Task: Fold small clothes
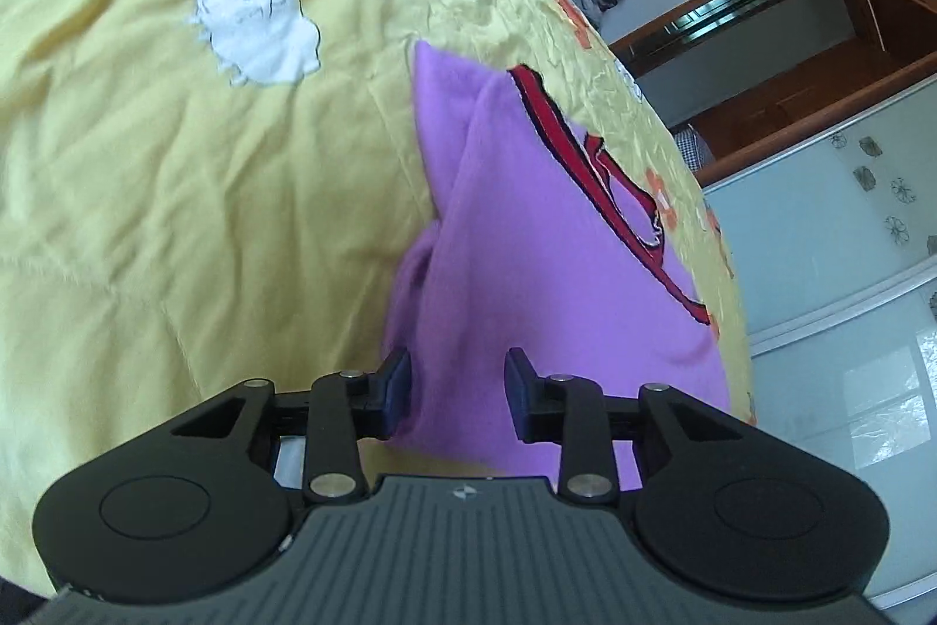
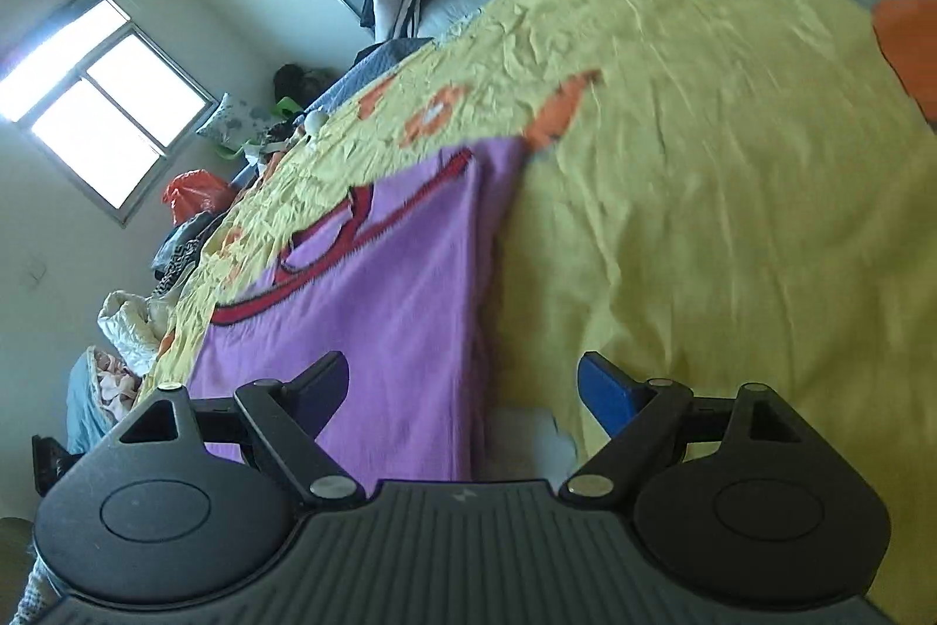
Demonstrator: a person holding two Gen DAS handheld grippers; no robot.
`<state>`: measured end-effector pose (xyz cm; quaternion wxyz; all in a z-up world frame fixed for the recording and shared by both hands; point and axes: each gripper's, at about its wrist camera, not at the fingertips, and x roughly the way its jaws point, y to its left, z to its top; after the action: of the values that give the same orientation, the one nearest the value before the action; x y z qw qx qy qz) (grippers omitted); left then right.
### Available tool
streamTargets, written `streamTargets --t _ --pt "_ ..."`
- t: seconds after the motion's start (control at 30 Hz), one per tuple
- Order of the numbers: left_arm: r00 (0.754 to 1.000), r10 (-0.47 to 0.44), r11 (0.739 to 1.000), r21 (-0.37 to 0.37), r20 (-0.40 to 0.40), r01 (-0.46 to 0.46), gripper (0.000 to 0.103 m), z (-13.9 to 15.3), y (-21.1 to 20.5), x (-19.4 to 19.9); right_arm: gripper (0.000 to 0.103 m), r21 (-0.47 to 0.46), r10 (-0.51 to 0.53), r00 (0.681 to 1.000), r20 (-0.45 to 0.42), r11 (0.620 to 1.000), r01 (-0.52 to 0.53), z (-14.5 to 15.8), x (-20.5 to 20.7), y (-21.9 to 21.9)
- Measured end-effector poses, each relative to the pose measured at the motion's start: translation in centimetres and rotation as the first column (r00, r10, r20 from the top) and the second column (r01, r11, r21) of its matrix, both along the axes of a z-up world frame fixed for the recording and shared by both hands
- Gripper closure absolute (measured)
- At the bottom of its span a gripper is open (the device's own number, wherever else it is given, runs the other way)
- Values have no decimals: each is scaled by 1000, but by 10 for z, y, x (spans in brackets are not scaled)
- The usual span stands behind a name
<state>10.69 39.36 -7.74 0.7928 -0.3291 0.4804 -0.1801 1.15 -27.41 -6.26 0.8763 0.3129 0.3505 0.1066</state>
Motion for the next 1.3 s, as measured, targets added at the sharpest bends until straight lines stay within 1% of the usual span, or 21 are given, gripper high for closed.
streamTargets --t 0.07,0.2,0.23,0.27,0.3,0.4,0.53,0.6,0.67,0.73,0.77,0.8,0.87,0.93,1.03,1.1,1.13,1.17,1.2,1.23,1.3 --pt "1000 -11 999 -39 -25 10 69 -6 0 0 17 25 -11 1000 -17 1000 12 -7 -7 -1" --pt "998 0 996 -94 -66 -7 76 -13 5 1 18 68 33 999 -5 997 -32 -9 -11 8" --pt "997 2 996 -92 -71 -8 84 -14 3 4 24 74 48 999 10 996 -49 -11 -12 12" --pt "997 -1 997 -76 -77 -5 92 -15 2 4 75 63 61 998 11 996 -61 -14 -10 17" --pt "997 -10 998 -57 -75 6 100 -15 -1 7 98 55 77 997 -22 996 -75 -19 -6 21" --pt "997 -54 999 -3 -47 54 101 -6 -3 6 98 51 72 997 0 996 -72 -15 -6 24" --pt "995 -97 994 47 0 96 101 21 -1 0 100 52 107 987 116 992 -114 30 -19 20" --pt "993 -114 991 74 12 113 101 24 -1 -1 100 -5 163 979 125 987 -163 41 -17 18" --pt "991 -130 987 91 -17 131 101 14 -1 -1 97 -135 191 981 34 973 -185 29 -10 16" --pt "990 -132 985 107 -45 136 101 1 -1 -3 96 -121 168 984 -52 977 -173 12 -8 3" --pt "991 -130 987 91 -42 133 100 -2 2 -5 95 -105 159 987 -35 981 -162 12 -13 -1" --pt "991 -126 988 87 -37 129 100 -1 3 -7 87 -115 147 989 -16 982 -148 15 -19 -3" --pt "991 -129 984 117 -34 132 100 4 5 -11 80 -136 125 992 0 983 -124 21 -26 -3" --pt "992 -124 982 137 -29 127 101 13 8 -13 80 -128 127 991 40 984 -121 28 -27 1" --pt "994 -108 967 235 34 97 102 44 3 -11 65 -206 118 991 57 973 -104 39 -11 21" --pt "990 -103 960 271 96 74 102 69 -11 -9 29 -234 122 989 79 967 -100 43 9 37" --pt "985 -98 958 283 143 54 101 81 -22 -6 24 -258 113 991 78 962 -89 44 22 47" --pt "981 -96 954 297 171 42 99 89 -35 0 24 -287 105 991 82 955 -77 46 35 58" --pt "976 -109 949 312 189 45 90 94 -52 10 24 -312 100 992 82 948 -70 46 49 69" --pt "970 -112 942 335 214 35 72 96 -69 20 24 -327 108 991 77 942 -77 46 66 81" --pt "961 -119 909 418 252 3 64 91 -110 43 25 -351 102 991 91 934 -64 43 95 103"
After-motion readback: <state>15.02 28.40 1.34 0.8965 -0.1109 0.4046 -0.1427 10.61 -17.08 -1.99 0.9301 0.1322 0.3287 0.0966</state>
